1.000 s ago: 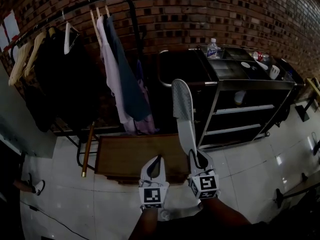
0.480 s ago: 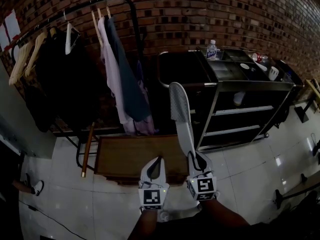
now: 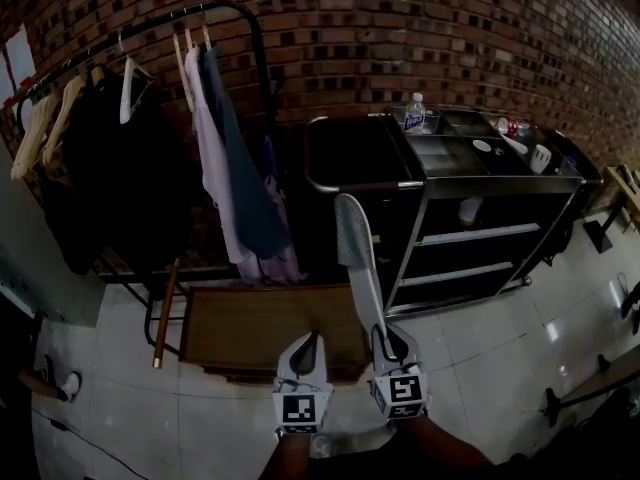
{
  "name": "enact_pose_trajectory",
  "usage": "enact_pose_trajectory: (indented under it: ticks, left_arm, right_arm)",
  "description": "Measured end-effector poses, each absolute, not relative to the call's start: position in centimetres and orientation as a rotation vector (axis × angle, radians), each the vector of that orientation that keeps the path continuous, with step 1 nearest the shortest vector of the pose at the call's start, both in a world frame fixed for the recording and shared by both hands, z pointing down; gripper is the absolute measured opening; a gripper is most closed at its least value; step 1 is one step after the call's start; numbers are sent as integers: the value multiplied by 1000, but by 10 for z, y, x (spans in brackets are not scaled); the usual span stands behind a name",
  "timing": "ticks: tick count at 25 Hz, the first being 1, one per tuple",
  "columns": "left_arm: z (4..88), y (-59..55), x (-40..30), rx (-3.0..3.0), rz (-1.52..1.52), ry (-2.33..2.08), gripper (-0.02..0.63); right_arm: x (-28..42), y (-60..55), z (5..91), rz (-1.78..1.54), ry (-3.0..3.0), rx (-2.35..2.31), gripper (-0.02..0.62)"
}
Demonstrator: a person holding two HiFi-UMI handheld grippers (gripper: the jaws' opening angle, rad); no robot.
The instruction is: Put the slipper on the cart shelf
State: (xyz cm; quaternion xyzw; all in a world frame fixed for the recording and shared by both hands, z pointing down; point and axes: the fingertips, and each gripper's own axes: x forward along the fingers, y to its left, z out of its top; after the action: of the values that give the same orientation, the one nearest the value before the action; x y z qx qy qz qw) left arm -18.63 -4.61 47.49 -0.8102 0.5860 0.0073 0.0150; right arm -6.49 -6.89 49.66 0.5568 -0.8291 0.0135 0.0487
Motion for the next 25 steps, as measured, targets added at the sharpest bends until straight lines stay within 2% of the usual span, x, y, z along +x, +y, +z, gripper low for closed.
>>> enact_pose_trajectory:
  ticks: [7, 19, 25]
  left_arm:
    - [489, -58, -150, -2570, 10, 1822, 15]
    - [518, -106, -37, -2686, -77, 1745, 15]
    - [521, -142, 6, -2676, -105, 1759, 15]
  right_arm:
    - [-9, -72, 521, 82, -2410, 1742, 41]
    - [150, -103, 558, 195, -2182, 1878, 41]
    - [205, -133, 574, 229, -2130, 1864, 41]
